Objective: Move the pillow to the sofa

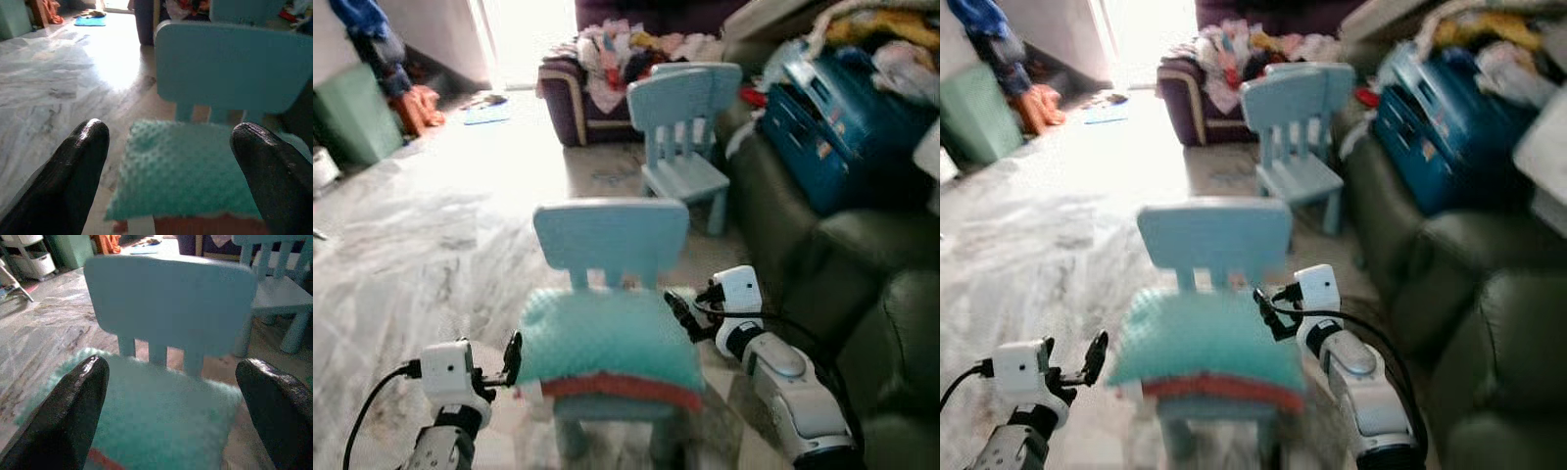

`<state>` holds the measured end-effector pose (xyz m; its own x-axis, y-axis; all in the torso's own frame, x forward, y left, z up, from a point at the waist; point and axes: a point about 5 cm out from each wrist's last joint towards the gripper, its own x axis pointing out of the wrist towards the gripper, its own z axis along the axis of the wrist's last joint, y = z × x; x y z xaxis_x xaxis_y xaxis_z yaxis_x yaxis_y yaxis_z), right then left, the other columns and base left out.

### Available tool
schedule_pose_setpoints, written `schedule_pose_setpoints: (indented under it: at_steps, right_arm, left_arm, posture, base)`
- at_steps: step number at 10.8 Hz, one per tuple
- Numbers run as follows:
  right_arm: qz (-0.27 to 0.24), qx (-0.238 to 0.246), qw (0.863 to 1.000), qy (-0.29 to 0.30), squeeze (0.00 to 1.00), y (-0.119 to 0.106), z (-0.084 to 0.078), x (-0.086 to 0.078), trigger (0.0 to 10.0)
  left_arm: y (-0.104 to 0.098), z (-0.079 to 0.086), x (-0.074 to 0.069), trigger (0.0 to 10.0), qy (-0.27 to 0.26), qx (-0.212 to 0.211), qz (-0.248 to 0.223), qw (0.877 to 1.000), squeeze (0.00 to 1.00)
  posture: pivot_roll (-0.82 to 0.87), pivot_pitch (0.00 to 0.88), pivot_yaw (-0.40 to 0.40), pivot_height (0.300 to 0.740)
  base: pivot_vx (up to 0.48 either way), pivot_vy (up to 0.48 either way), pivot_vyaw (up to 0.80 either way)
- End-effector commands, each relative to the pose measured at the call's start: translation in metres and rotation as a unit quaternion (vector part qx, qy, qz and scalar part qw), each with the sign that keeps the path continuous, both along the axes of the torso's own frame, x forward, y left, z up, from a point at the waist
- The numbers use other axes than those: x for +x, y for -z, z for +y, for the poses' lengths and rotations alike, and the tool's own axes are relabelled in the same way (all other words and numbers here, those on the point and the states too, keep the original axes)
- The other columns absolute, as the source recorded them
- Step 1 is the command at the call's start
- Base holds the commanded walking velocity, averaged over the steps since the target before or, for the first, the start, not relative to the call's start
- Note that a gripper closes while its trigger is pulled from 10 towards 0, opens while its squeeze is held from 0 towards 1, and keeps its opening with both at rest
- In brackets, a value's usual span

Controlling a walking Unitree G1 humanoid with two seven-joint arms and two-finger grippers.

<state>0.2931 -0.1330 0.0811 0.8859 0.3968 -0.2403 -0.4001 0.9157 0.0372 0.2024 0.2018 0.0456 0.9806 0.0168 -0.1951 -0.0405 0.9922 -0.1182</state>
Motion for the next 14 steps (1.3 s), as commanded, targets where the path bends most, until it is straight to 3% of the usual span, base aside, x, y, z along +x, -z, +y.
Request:
schedule_pose_setpoints:
  at_steps: [1,6,12,14]
  right_arm:
    - [-0.006,0.001,1.0,-0.005,0.0,-0.0023,0.0013,0.0005,10.0]
    - [-0.008,0.0,1.0,-0.008,0.0,-0.0021,0.0027,0.0,10.0]
    - [-0.012,-0.004,1.0,-0.013,0.0,-0.0026,0.0047,0.003,10.0]
    - [-0.011,-0.003,1.0,-0.017,0.0,-0.0022,0.0065,0.0028,10.0]
  left_arm:
    - [0.0018,-0.0005,-0.0002,10.0,0.005,0.006,0.005,1.0,0.0]
    - [0.0022,-0.0003,-0.0015,10.0,0.004,0.007,0.006,1.0,0.0]
    - [0.0025,0.0013,-0.0014,10.0,0.002,0.01,0.006,1.0,0.0]
    - [0.0022,0.0022,-0.0015,10.0,0.0,0.012,0.006,1.0,0.0]
  posture:
    - [-0.16,0.032,0.052,0.595]
    - [-0.16,0.032,0.052,0.543]
    - [-0.15,0.026,0.051,0.539]
    - [-0.15,0.027,0.052,0.518]
  base:
    - [0.0,0.0,0.0]
    - [0.0,0.0,0.0]
    - [0.0,0.0,0.0]
    - [0.0,0.0,0.0]
